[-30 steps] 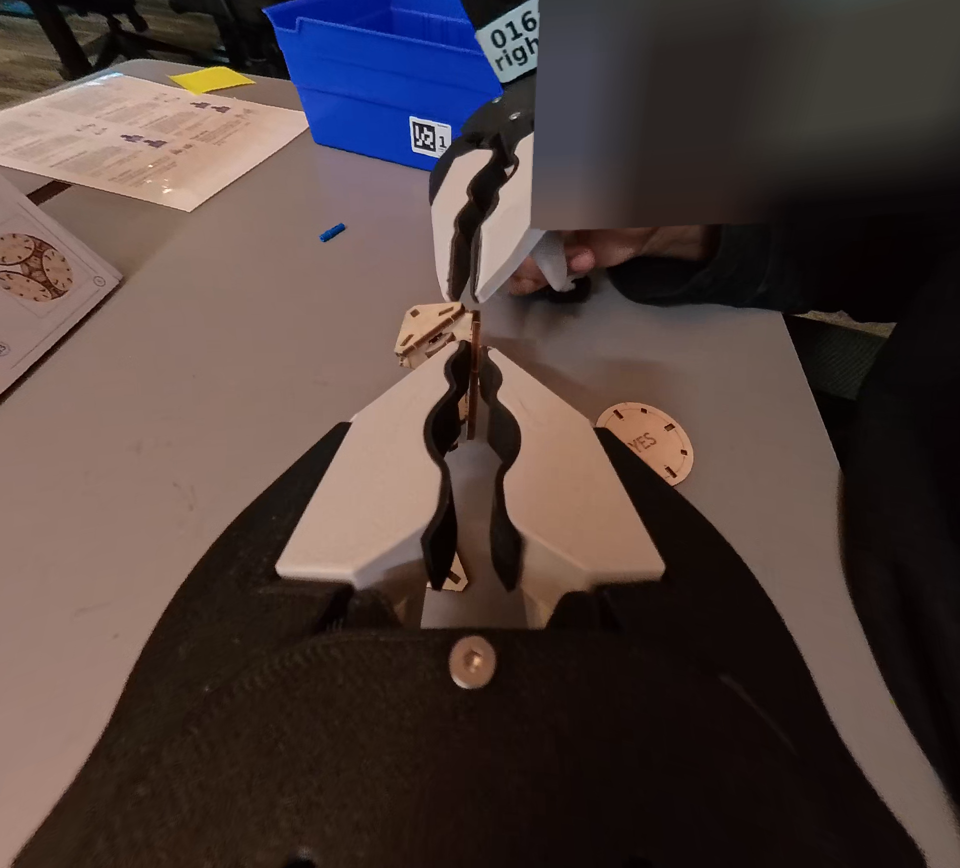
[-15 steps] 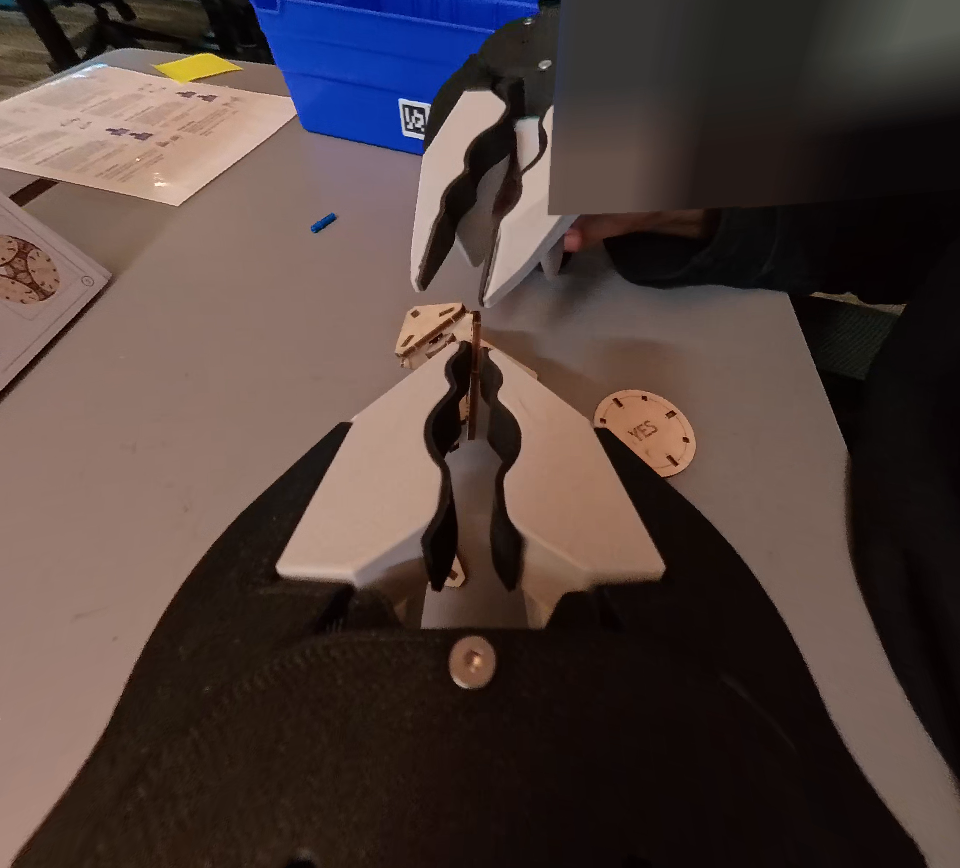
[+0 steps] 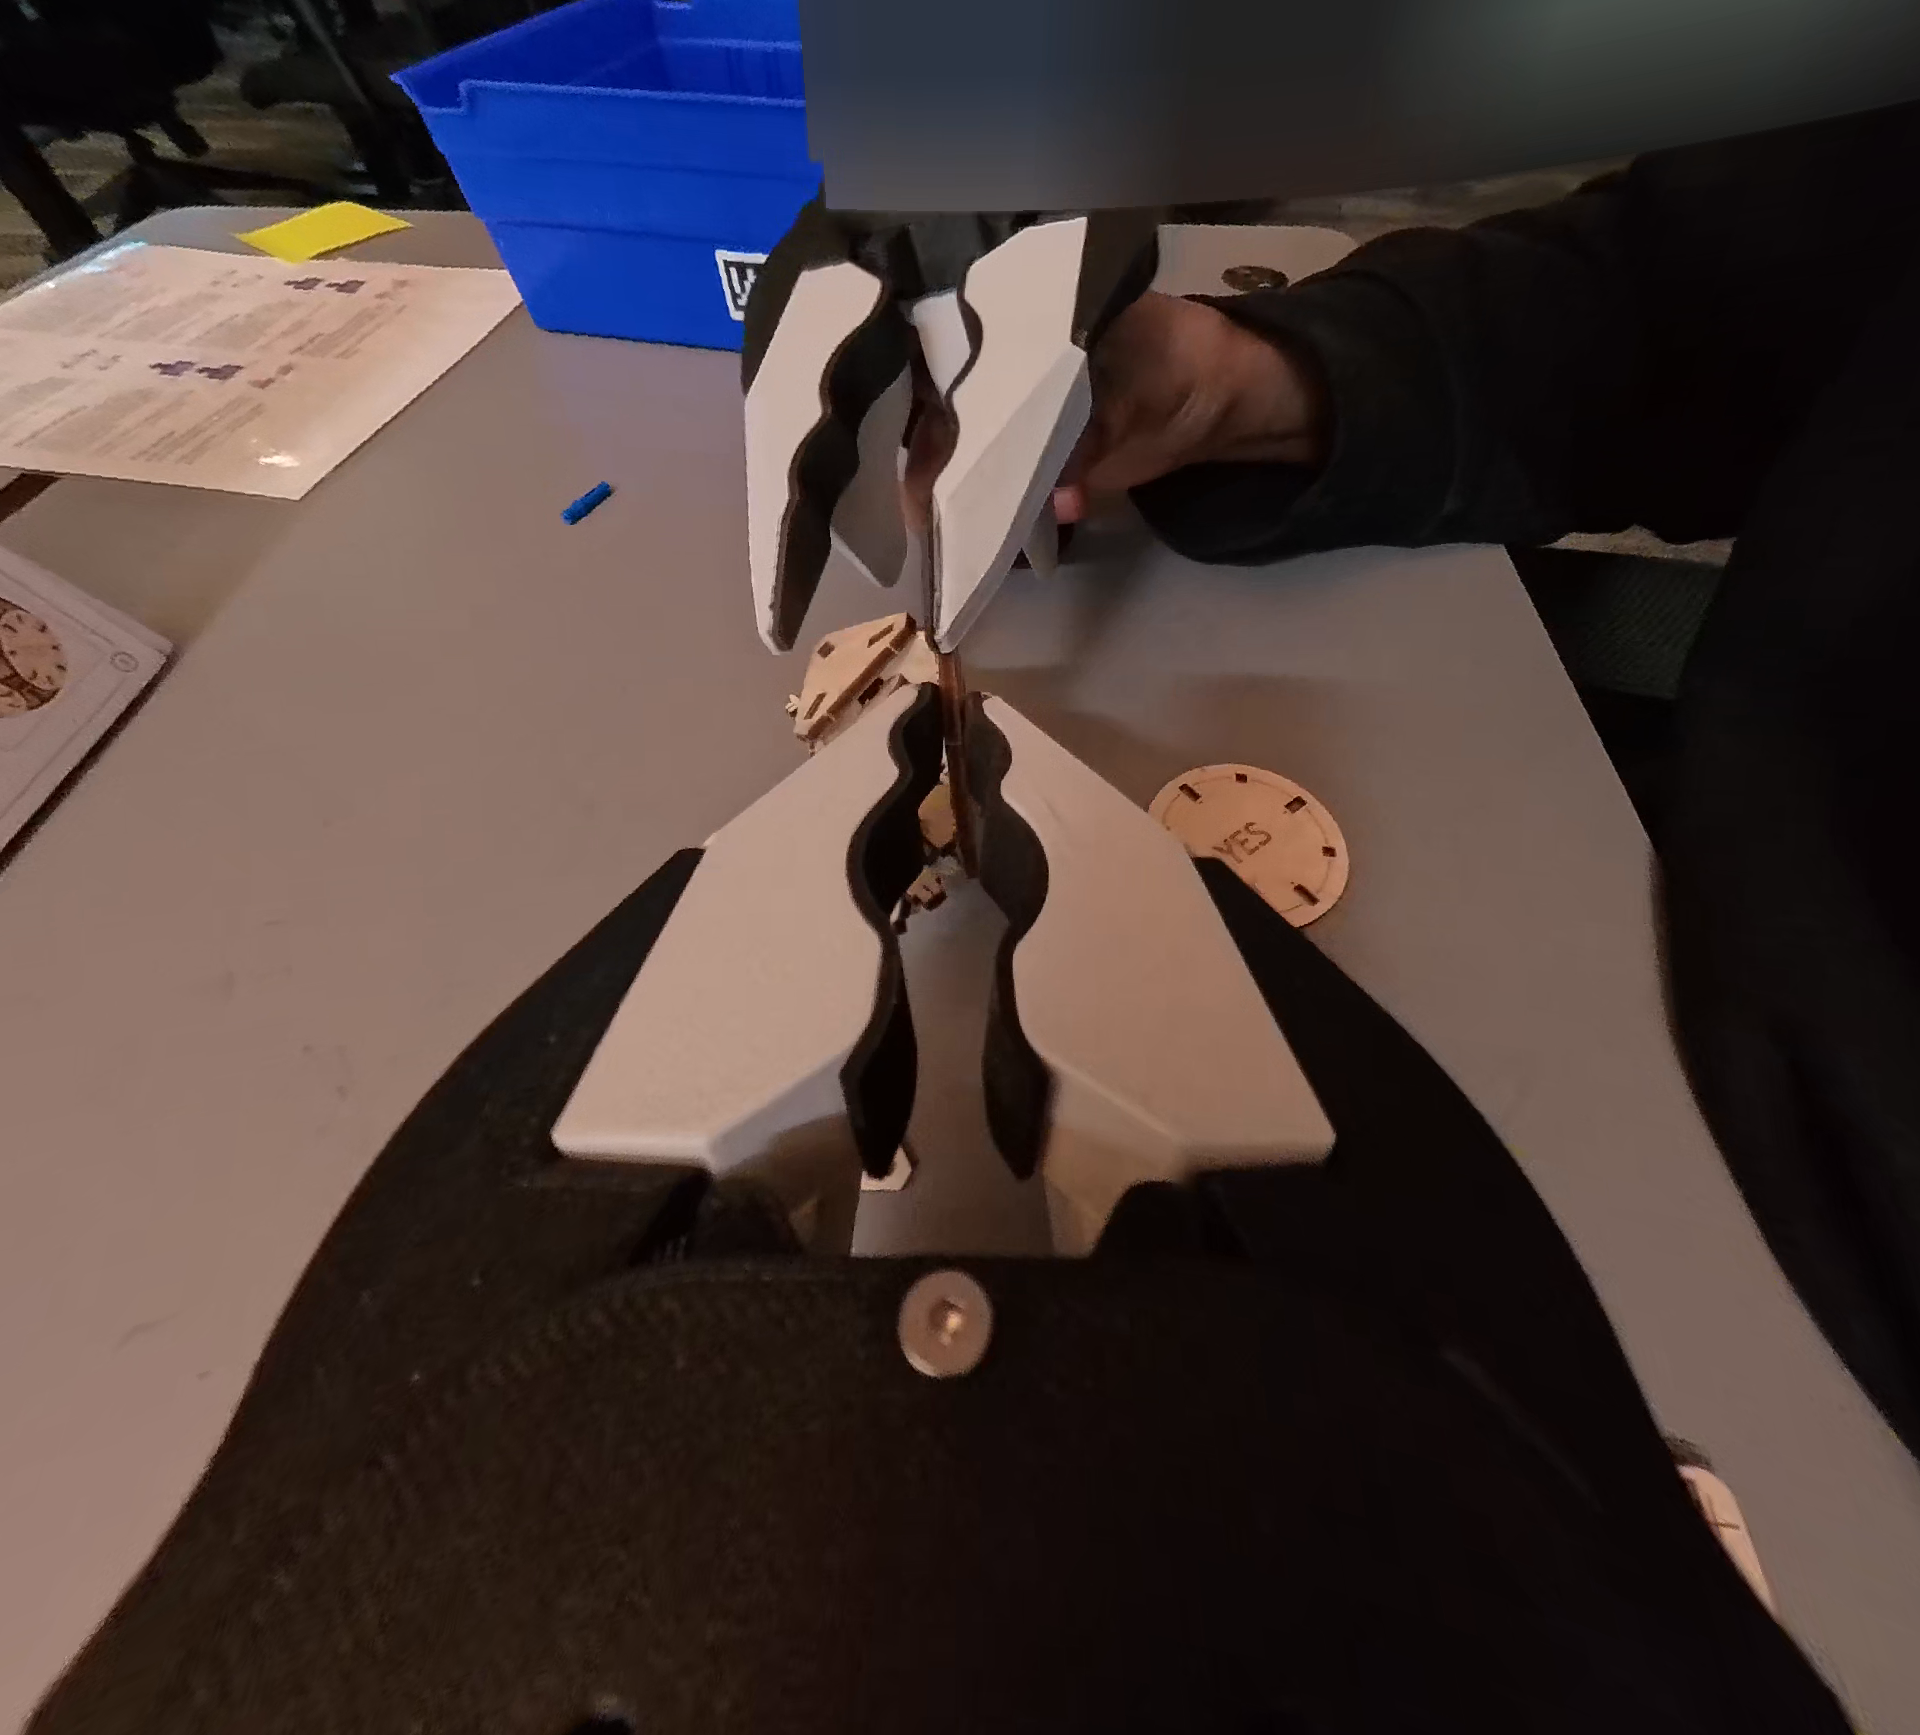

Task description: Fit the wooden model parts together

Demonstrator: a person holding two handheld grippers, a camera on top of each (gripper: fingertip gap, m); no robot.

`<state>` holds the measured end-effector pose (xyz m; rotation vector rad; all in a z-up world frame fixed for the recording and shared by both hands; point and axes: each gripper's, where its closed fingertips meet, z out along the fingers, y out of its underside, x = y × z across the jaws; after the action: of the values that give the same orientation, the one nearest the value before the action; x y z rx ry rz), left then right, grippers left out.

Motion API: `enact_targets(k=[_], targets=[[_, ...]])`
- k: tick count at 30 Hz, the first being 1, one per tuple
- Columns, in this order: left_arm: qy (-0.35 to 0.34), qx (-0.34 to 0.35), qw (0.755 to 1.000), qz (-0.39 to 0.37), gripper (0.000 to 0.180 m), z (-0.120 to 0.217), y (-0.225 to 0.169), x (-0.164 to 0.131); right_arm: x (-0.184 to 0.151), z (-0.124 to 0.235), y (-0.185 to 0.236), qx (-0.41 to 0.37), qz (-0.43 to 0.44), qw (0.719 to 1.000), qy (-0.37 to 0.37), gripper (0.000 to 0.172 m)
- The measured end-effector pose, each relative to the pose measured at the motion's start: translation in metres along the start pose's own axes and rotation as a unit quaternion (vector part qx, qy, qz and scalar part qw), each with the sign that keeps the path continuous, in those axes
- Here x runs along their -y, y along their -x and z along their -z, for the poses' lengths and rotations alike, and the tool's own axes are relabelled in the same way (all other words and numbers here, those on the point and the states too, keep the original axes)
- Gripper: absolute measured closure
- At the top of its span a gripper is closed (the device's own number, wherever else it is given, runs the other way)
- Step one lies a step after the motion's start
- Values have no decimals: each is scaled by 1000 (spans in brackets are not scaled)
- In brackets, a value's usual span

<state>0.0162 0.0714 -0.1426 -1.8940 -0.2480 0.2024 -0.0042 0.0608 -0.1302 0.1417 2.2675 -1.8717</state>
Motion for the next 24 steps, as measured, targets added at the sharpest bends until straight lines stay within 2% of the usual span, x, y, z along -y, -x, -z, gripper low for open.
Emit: enact_targets(k=[9,20,22,24], targets=[[5,4,1000,-8,179,-1,0,-3,-3,-1,-1,3,-14,1000,9,146],[27,15,999,-13,179,-1,8,-10,-9,-5,-8,-38,0,999,33,150],[19,21,1000,2,180,0,12,-7,-3,-5,-6,-46,20,998,23,154],[1,32,999,32,180,2,18,2,7,0,-8,-57,27,998,-6,151]])
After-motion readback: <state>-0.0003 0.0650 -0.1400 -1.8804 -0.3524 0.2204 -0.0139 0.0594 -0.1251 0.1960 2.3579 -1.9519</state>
